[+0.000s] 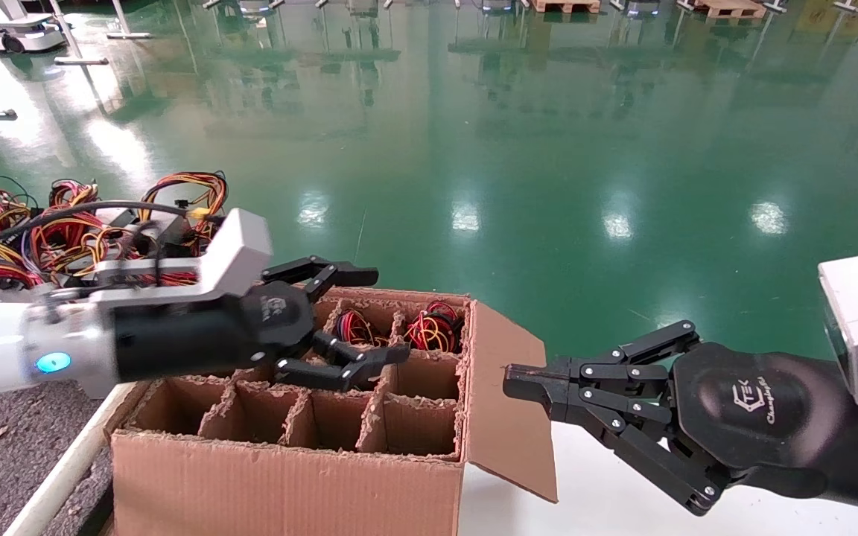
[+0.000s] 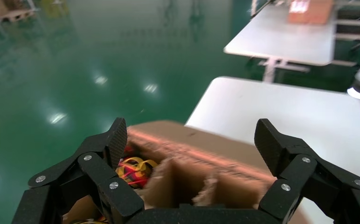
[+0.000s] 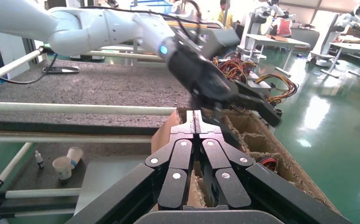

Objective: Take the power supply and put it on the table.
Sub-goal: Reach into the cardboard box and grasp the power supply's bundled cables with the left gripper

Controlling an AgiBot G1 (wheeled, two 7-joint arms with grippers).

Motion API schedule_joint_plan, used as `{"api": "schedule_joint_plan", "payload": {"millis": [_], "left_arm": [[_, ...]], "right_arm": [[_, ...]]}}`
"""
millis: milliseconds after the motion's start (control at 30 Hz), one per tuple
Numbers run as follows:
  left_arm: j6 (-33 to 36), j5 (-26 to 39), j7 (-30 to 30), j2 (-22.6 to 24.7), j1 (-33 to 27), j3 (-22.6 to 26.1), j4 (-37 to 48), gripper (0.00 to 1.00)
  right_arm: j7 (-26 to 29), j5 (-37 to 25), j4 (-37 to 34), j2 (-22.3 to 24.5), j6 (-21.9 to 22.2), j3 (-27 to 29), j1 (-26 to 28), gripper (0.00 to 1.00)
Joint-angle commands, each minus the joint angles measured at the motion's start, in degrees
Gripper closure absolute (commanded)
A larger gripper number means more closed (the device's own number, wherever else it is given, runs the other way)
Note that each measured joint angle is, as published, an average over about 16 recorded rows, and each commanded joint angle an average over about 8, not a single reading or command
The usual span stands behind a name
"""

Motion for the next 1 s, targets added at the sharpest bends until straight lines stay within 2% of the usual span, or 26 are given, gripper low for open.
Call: {"api": "schedule_joint_plan", "payload": {"millis": [33,133,533,1000], "left_arm": [[-0.8,2.1,1.6,2.2,-1.8,1.1,3.6,0.00],[-1.1,3.6,3.4,5.3,-3.9,2.1,9.8,0.00],[-3.6,6.8,7.3,14.7,-10.8,4.3,28.7,0.00],[-11.6,7.9,12.1,20.6,-13.0,4.8,38.6,0.00]], "right_arm": [[0.0,0.0,0.0,0.0,0.0,0.0,0.0,0.35],[0.0,0.0,0.0,0.0,0.0,0.0,0.0,0.00],[0.0,0.0,0.0,0.0,0.0,0.0,0.0,0.00],[0.0,0.0,0.0,0.0,0.0,0.0,0.0,0.00]]}}
